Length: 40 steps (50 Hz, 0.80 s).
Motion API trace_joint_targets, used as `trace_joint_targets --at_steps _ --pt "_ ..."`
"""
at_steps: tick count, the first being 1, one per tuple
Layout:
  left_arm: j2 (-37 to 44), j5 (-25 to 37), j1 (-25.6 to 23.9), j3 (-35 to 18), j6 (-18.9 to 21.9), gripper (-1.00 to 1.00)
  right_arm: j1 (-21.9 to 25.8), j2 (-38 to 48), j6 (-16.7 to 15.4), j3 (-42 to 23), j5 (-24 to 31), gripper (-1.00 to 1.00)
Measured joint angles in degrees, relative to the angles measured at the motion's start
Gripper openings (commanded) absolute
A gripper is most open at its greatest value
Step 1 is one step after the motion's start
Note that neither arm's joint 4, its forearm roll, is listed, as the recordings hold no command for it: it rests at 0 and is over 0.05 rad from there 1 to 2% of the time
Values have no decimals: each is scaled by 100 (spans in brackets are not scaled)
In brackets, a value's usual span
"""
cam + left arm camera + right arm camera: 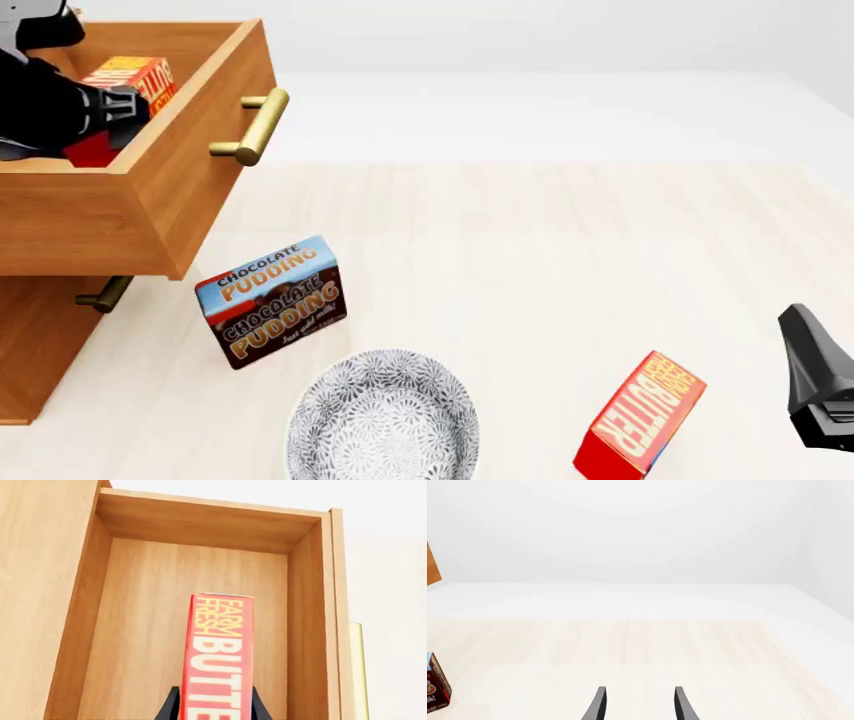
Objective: Put the butter at the front in the top drawer of the cabinet and close it.
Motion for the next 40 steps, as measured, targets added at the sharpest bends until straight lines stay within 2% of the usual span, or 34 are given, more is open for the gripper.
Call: trace_joint_targets --at_steps 40 --pt "-377 478 -6 -339 260 100 0 0 0 0 0 100"
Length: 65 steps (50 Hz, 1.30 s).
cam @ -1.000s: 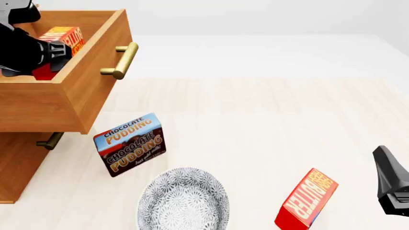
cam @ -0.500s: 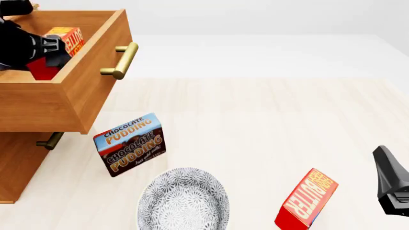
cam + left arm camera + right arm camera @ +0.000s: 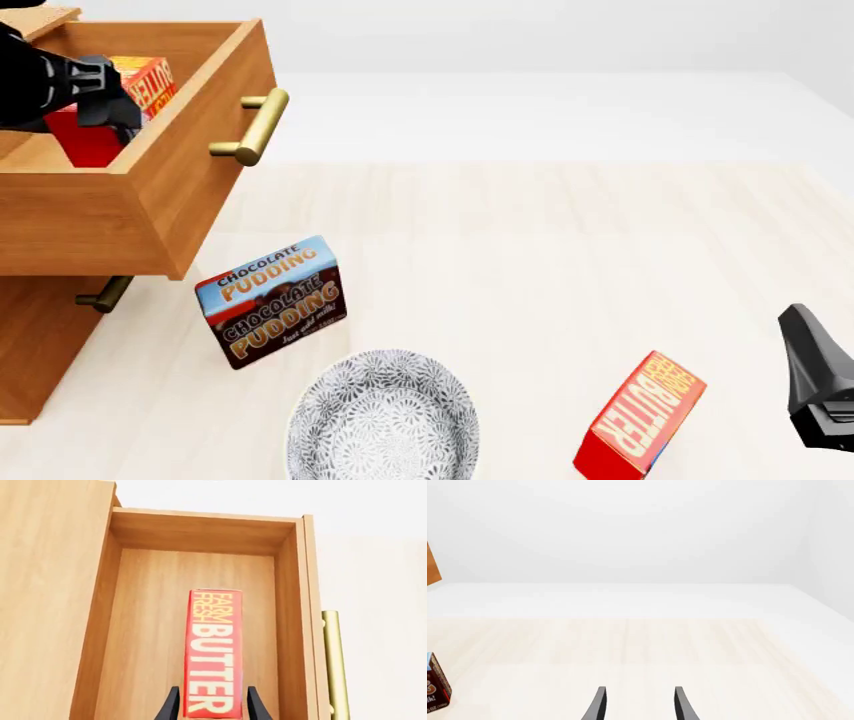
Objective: Put the butter at the front in the top drawer of the cabinet and close it.
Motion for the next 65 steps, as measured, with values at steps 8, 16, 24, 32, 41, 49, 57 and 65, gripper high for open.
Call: trace_joint_targets --at_steps 8,16,24,32,41,49,57,65 --pt "-152 123 -28 -19 37 100 0 0 0 0 0 100" --pt "-347 322 -55 -93 93 100 0 0 -1 0 0 100" --pt "-594 564 -64 -175 166 100 0 0 0 0 0 100" --pt "-841 778 -93 -229 258 100 -1 0 0 0 0 100" --pt "-1169 1059 -216 -349 443 100 0 0 0 0 0 100" --pt "-1447 1308 -392 -541 703 100 0 0 0 0 0 100" --pt "-1619 1453 -719 -740 890 100 0 0 0 0 0 100" --pt "-1588 1375 -1173 -809 1033 100 0 0 0 0 0 100"
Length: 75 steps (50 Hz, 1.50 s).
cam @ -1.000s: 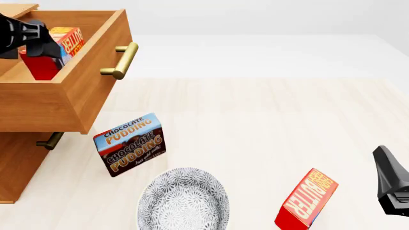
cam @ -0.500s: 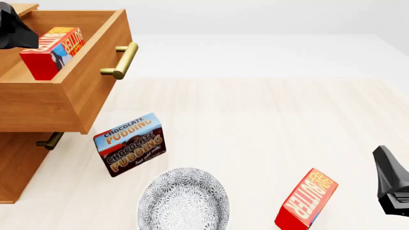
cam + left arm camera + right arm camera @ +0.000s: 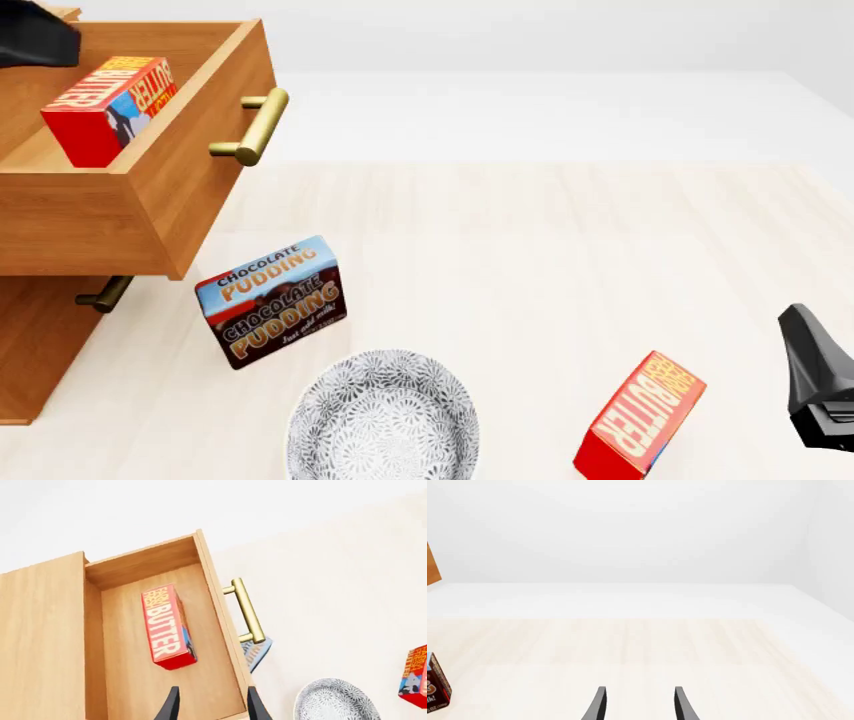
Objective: Put the butter at the front in the top drawer of the cabinet and close it.
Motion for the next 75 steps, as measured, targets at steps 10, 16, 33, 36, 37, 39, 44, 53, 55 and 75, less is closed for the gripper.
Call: trace_joint_targets --at_steps 10,16,33,36,37,39,44,53,55,75 --pt "233 -237 -591 -95 95 100 0 0 0 0 0 100" --pt "450 -469 -935 -93 85 100 0 0 0 0 0 100" --pt "1469 -1289 -1907 -291 -189 100 0 0 0 0 0 100" --pt "1688 -1429 -2044 -360 -252 100 0 0 0 0 0 100" --pt "1764 -1472 -2085 -388 -270 100 0 0 0 0 0 100" --pt "1913 -1553 -2170 -449 -310 100 0 0 0 0 0 100" --pt "2278 -1759 -2337 -594 -412 100 0 0 0 0 0 100" --pt "2965 -2148 -2538 -858 -634 100 0 0 0 0 0 100" --pt "3125 -2237 -2568 -912 -688 100 0 0 0 0 0 100" --pt "4298 -3098 -2486 -1065 -1103 100 0 0 0 0 0 100"
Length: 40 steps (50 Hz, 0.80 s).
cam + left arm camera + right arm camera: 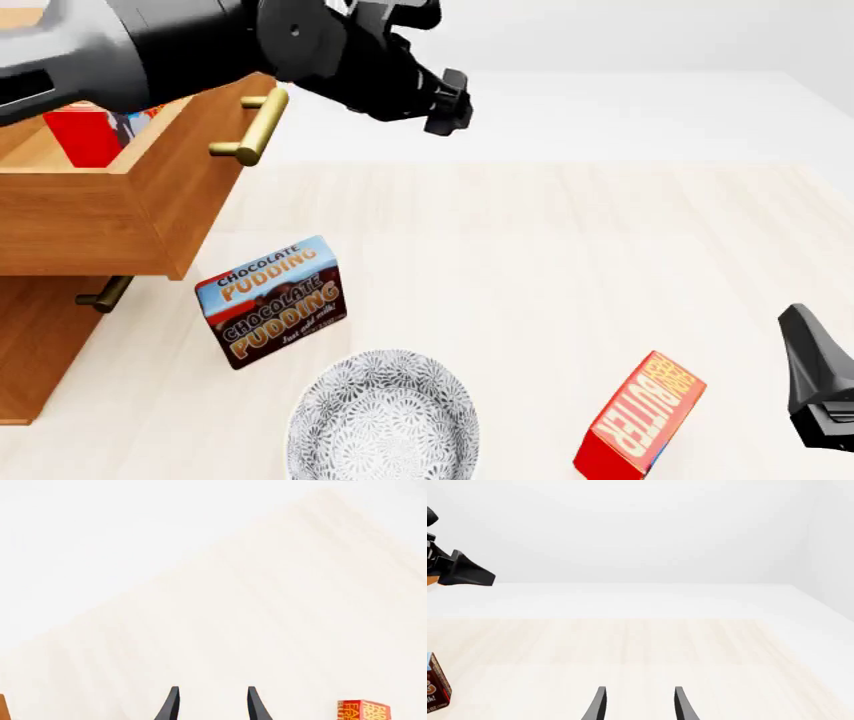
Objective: Put the butter at the front in the top drawer of the cabinet and close it.
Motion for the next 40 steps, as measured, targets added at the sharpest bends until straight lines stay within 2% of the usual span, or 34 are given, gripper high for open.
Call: trace_joint_targets --at_steps 17,40 --pt "396 -536 302 237 -192 100 0 0 0 0 0 100" --pt "478 -809 728 527 -185 100 0 0 0 0 0 100"
